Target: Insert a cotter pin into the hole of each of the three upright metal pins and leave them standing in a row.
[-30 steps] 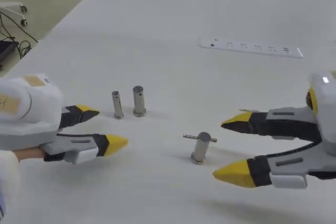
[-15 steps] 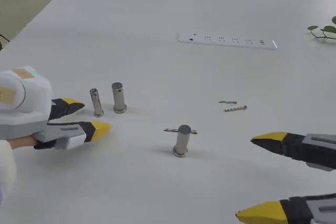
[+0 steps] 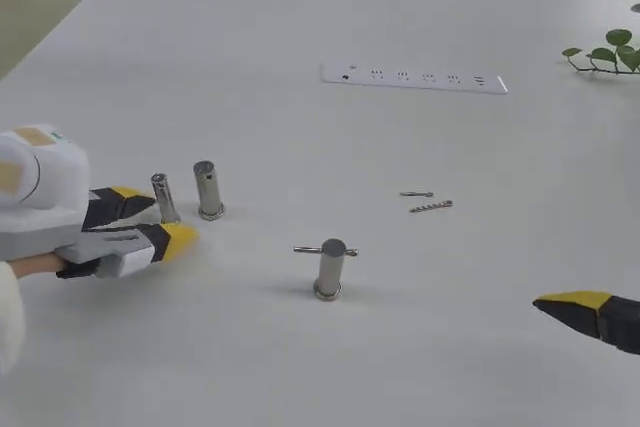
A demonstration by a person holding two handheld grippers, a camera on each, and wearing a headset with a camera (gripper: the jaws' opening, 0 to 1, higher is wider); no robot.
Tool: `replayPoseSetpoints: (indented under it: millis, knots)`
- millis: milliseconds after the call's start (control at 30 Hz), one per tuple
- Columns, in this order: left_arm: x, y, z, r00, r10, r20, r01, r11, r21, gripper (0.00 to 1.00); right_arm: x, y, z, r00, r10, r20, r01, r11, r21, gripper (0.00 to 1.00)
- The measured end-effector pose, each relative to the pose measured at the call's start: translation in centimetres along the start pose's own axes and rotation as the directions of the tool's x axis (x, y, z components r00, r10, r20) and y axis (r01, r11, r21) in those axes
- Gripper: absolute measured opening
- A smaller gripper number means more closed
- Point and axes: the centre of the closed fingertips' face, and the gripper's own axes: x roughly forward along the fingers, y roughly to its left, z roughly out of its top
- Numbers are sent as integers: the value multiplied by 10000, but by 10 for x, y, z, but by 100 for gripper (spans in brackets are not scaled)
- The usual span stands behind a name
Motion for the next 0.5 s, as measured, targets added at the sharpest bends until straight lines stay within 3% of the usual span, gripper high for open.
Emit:
replayPoseSetpoints:
  millis: [433, 500]
  knots:
    - [3, 7, 2, 9995, 281, -108, -280, 9996, 100, 26, -6, 1, -4, 9993, -384, -16, 384, 9987, 336, 99]
    - [3, 6, 1, 9998, 180, -128, -180, 9998, 56, 21, -7, 0, -5, 9991, -421, -50, 423, 9985, 361, 99]
